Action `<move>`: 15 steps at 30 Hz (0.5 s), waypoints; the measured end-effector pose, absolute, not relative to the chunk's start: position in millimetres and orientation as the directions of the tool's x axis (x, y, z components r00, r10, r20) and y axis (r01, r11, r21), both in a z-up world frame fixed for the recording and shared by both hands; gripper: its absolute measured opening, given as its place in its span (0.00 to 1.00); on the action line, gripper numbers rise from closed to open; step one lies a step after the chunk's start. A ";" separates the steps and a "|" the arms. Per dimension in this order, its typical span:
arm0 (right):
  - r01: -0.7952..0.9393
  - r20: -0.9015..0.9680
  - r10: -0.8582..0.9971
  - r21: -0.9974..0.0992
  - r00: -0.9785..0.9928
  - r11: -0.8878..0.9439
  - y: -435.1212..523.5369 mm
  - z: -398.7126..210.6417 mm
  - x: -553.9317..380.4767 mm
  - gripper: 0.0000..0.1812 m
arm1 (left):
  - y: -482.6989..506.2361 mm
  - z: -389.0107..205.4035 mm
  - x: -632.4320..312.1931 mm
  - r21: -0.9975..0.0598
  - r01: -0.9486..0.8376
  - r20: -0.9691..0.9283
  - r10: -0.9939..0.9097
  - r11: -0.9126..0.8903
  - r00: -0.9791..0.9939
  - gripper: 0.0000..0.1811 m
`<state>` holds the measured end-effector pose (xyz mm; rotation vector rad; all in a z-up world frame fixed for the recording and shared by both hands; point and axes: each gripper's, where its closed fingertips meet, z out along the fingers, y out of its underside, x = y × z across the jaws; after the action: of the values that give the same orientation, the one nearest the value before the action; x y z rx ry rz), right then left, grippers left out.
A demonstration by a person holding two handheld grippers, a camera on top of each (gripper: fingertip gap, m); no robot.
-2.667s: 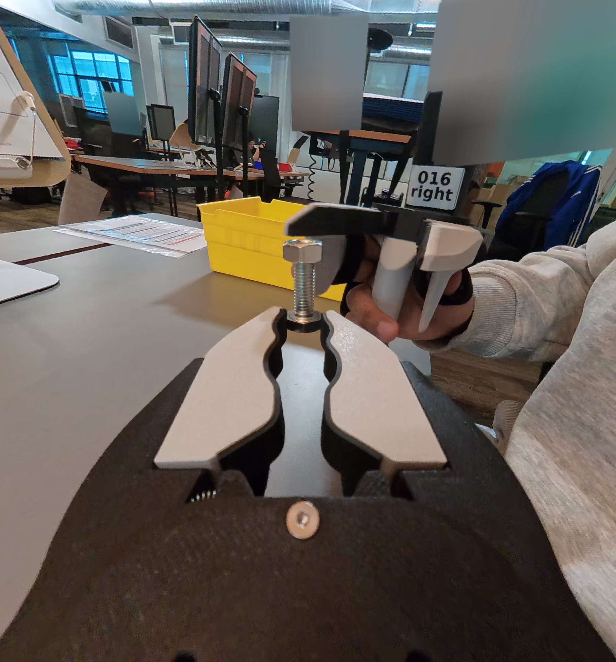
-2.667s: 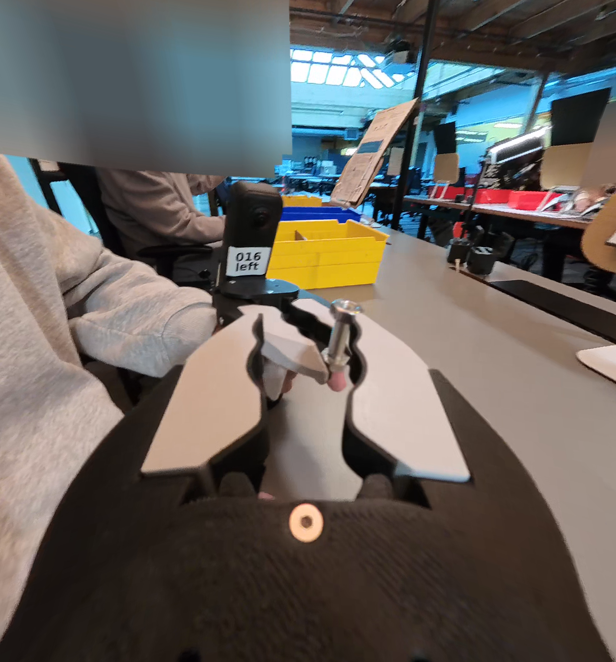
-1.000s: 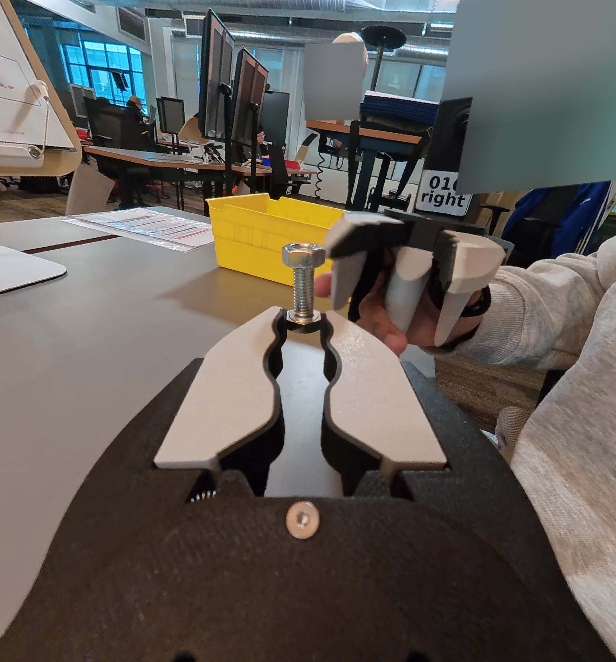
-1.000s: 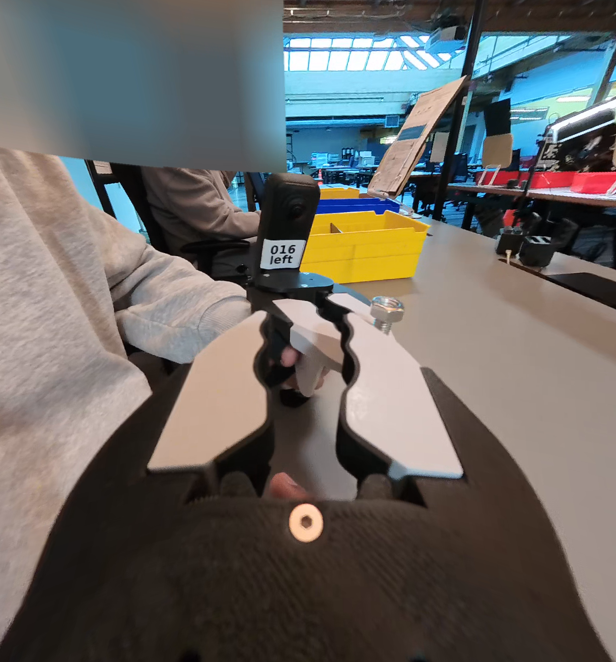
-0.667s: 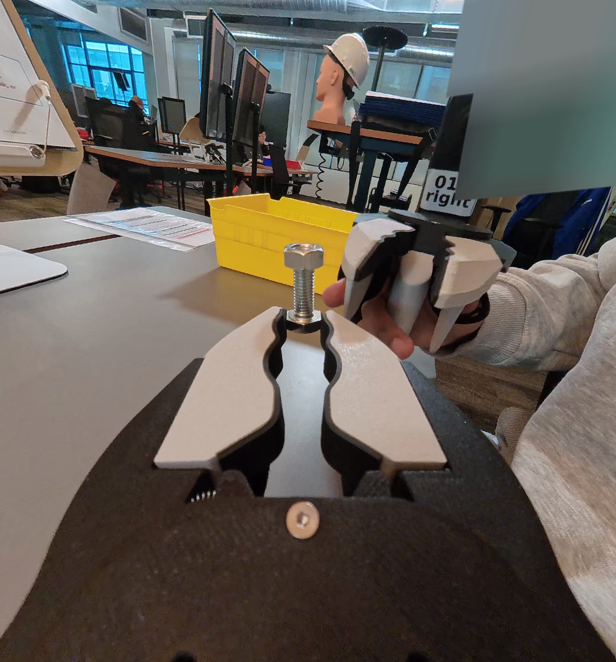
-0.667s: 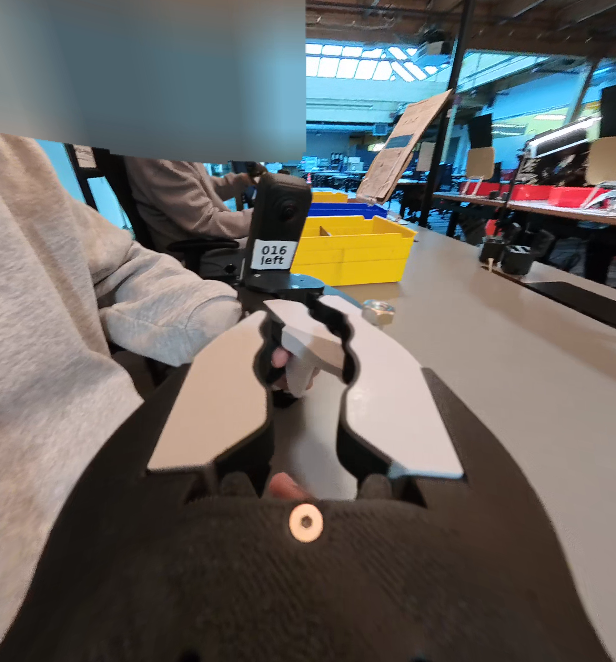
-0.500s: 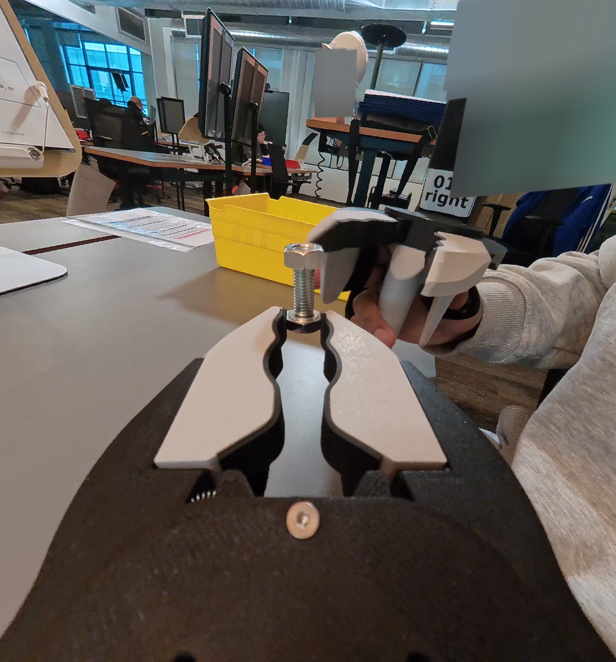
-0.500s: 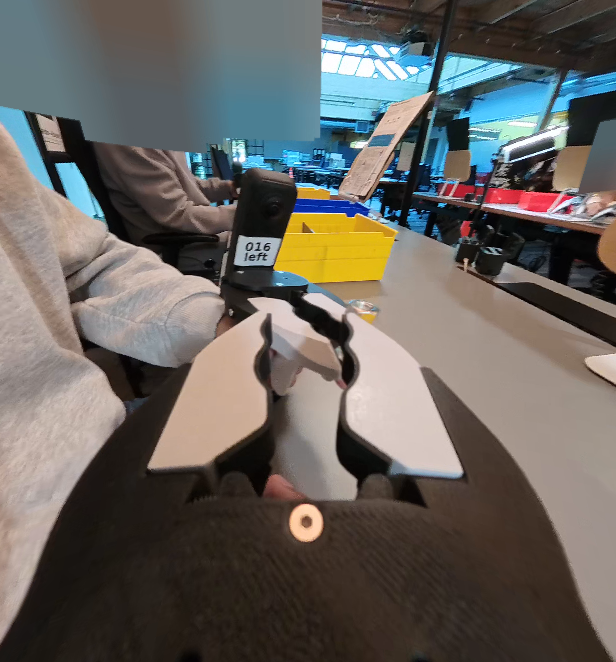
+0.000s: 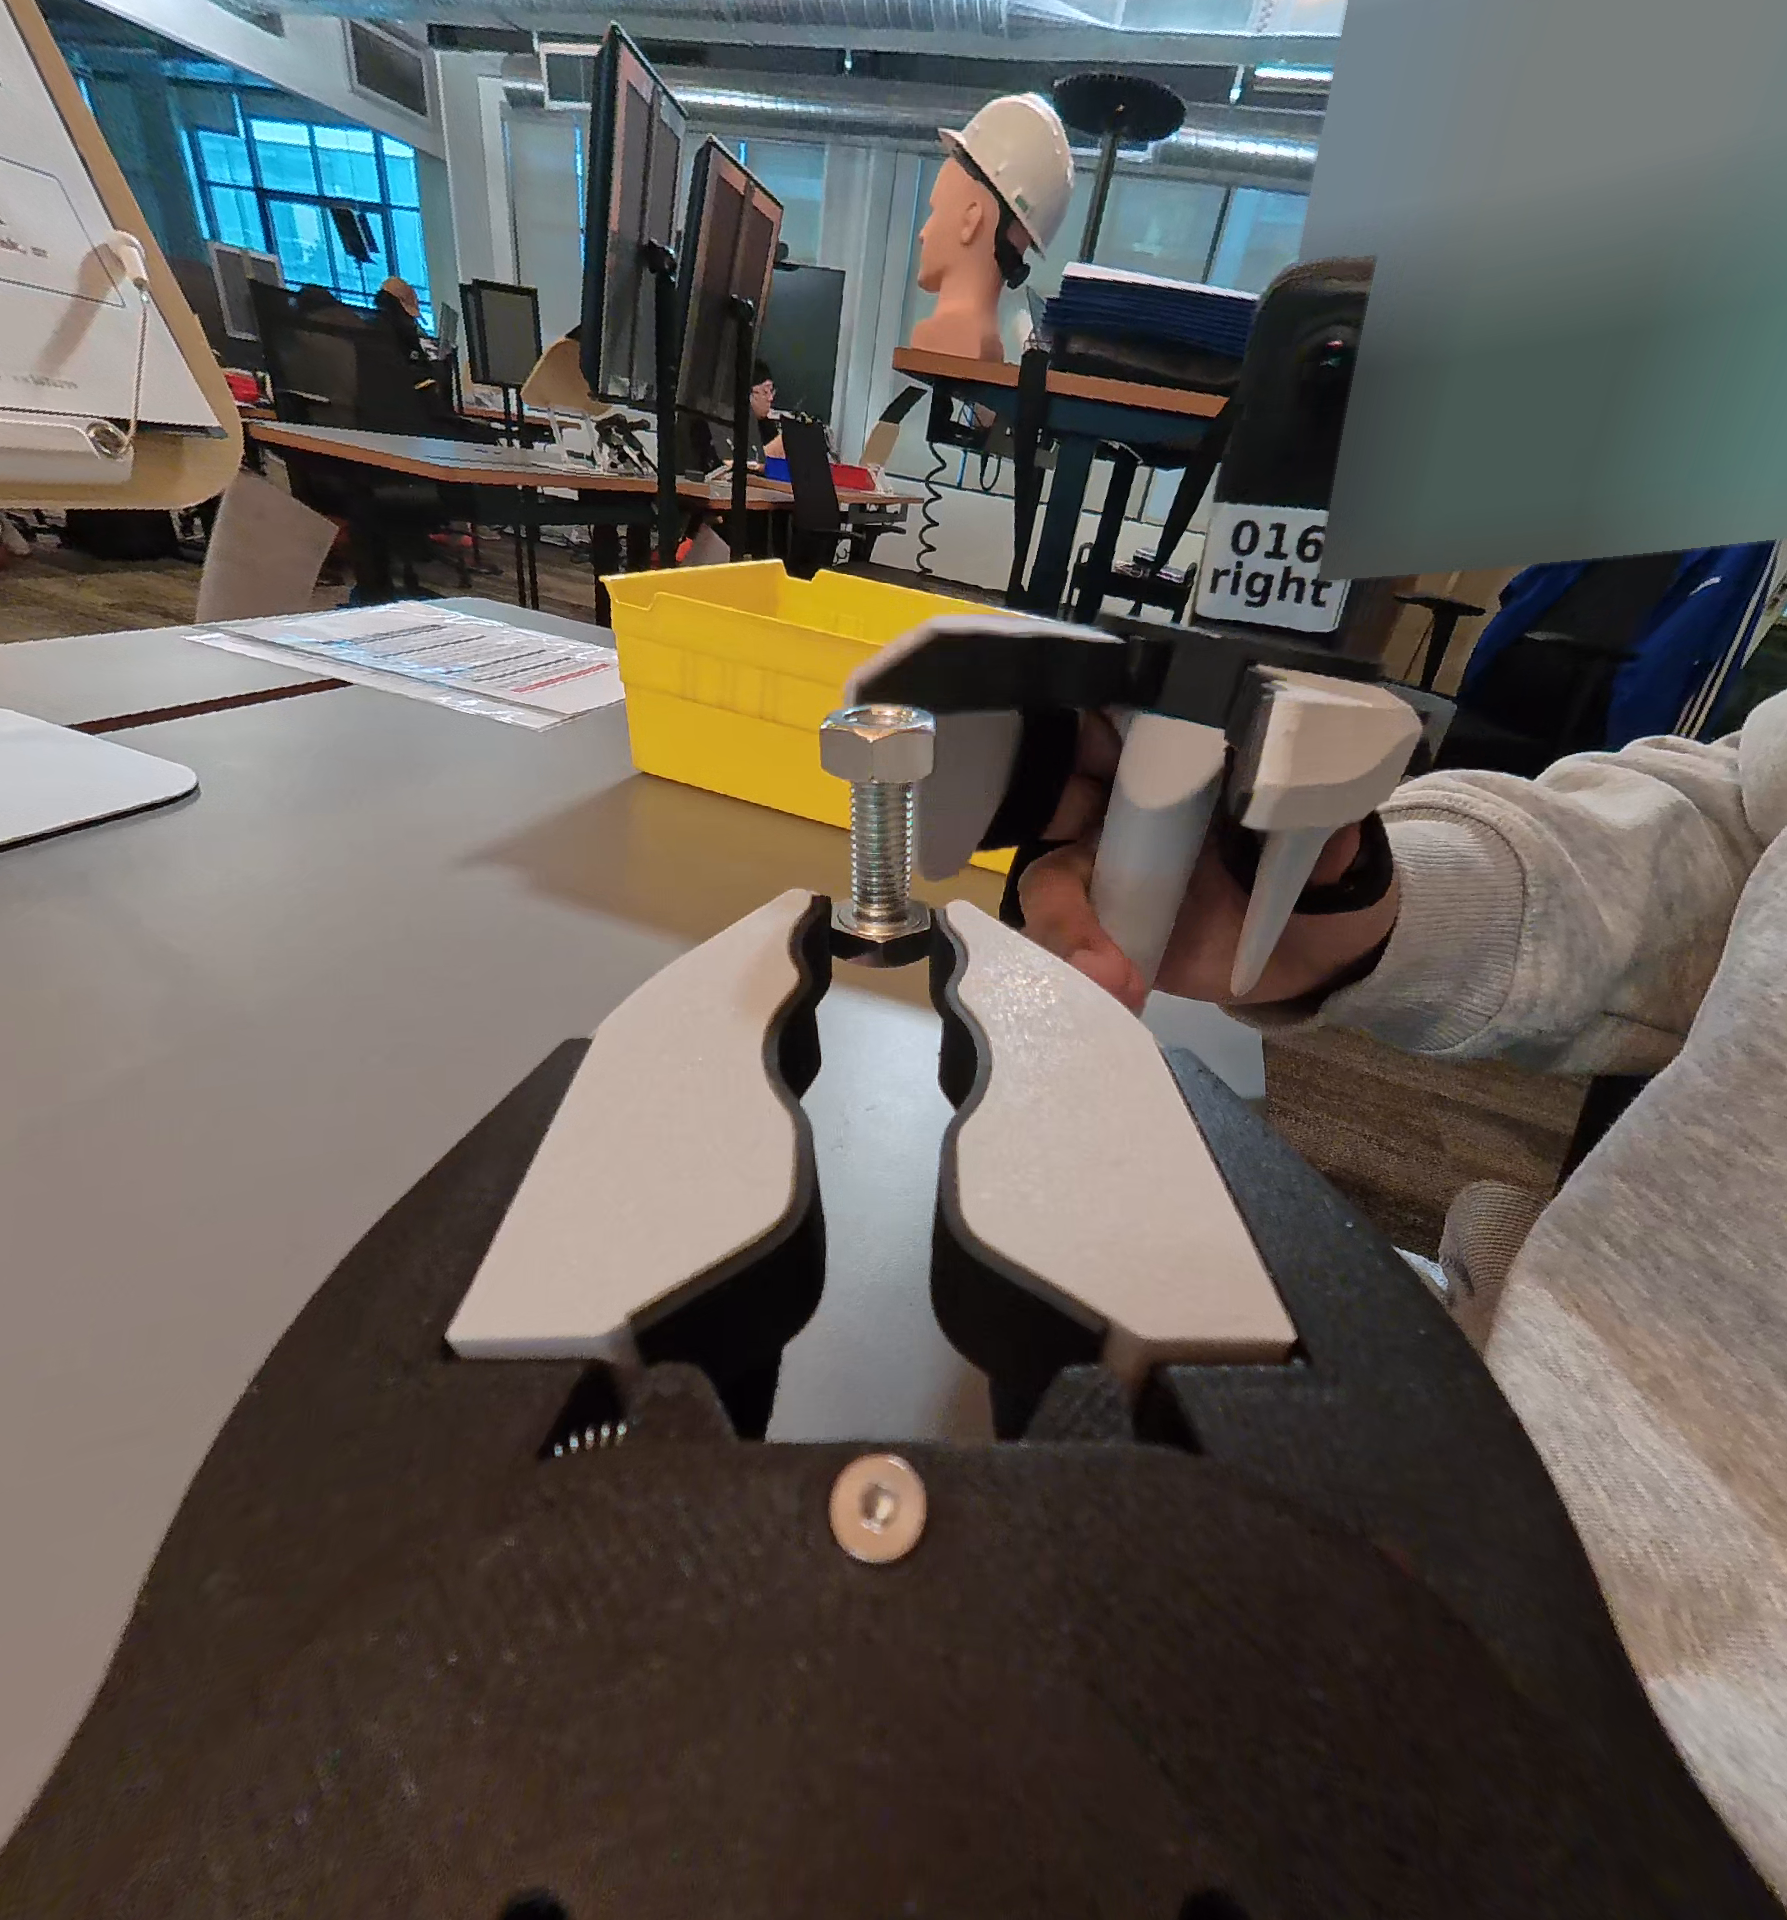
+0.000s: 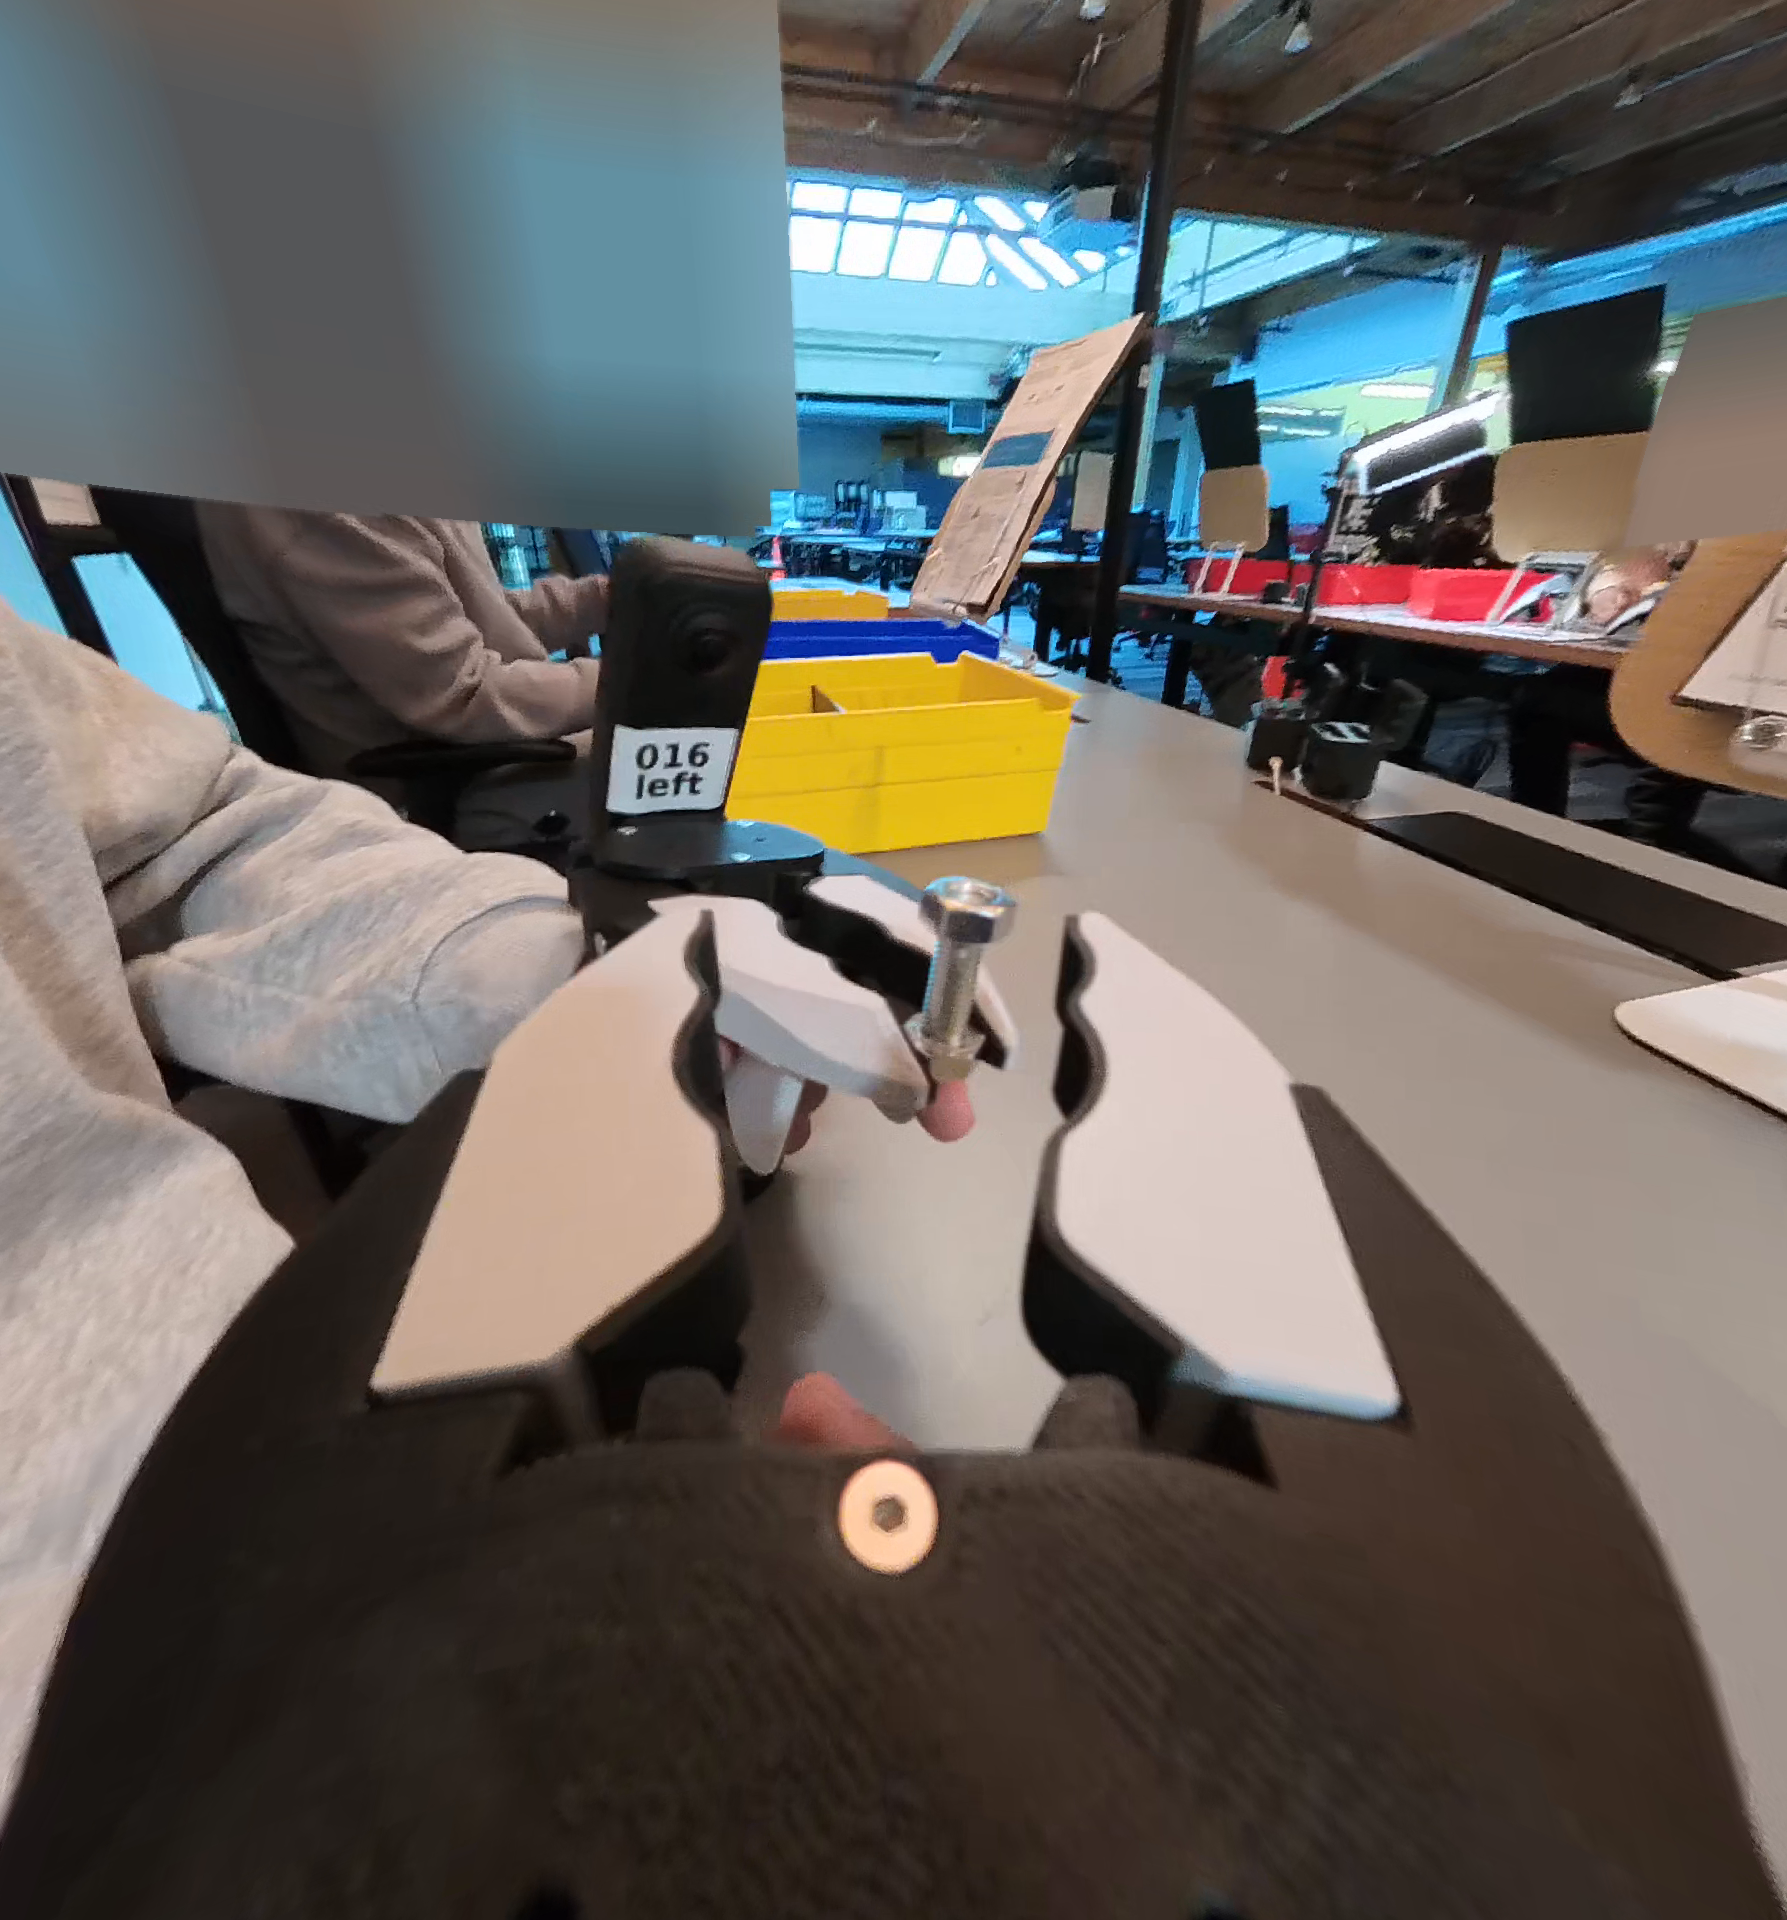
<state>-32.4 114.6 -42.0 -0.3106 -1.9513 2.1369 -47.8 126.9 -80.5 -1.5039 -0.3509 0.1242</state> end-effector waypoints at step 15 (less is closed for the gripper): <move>0.082 -0.105 0.191 -0.988 -0.976 -0.128 111.0 -41.3 -22.5 0.33 | 126.5 -80.5 -48.6 -0.988 0.138 0.153 0.300 0.073 0.942 0.10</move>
<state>-22.5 111.0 -41.3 -0.3172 -2.0237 2.2843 -48.6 126.5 -80.5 -1.5031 -0.3569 0.1257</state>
